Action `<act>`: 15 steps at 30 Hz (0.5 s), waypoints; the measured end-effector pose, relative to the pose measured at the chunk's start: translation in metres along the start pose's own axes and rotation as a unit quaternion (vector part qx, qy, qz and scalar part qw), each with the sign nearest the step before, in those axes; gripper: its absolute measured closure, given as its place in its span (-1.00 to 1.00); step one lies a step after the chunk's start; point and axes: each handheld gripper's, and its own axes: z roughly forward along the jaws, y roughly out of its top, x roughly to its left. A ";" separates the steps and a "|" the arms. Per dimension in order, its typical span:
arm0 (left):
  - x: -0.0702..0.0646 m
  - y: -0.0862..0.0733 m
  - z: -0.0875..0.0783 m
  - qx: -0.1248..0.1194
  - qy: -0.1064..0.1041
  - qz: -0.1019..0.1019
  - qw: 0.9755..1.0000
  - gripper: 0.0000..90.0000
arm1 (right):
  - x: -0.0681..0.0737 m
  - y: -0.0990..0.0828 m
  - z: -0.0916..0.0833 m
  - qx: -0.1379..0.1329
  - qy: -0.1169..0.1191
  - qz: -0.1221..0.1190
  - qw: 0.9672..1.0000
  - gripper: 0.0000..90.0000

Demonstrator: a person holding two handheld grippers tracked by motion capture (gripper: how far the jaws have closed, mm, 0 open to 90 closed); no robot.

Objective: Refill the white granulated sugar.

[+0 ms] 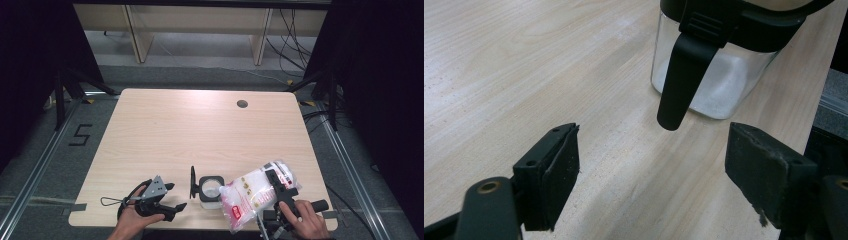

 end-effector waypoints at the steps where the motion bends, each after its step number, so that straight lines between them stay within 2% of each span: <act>1: 0.000 0.000 0.000 0.000 0.000 -0.001 1.000 -0.53 | -0.004 0.000 0.000 -0.001 0.002 -0.022 1.000 -0.10; 2: 0.000 0.000 0.000 0.000 0.000 -0.001 1.000 -0.53 | -0.006 0.001 -0.001 0.004 0.006 -0.036 0.999 -0.10; 4: 0.000 0.000 0.000 0.000 0.000 0.000 1.000 -0.53 | -0.004 0.001 -0.002 0.012 0.011 -0.022 1.000 -0.10; 5: 0.000 0.000 0.000 -0.001 0.000 0.000 1.000 -0.53 | -0.005 0.001 0.000 0.002 0.005 -0.031 1.000 -0.10; 9: 0.000 0.000 0.000 -0.001 0.000 -0.003 1.000 -0.53 | -0.004 0.000 -0.001 0.007 0.006 -0.023 1.000 -0.10; 14: 0.000 0.000 0.000 -0.001 0.000 -0.001 1.000 -0.53 | -0.006 0.000 -0.001 0.002 0.004 -0.037 0.999 -0.10; 15: 0.000 0.000 0.000 -0.001 0.000 -0.001 1.000 -0.53 | -0.005 0.000 0.001 -0.010 -0.006 -0.035 0.999 -0.10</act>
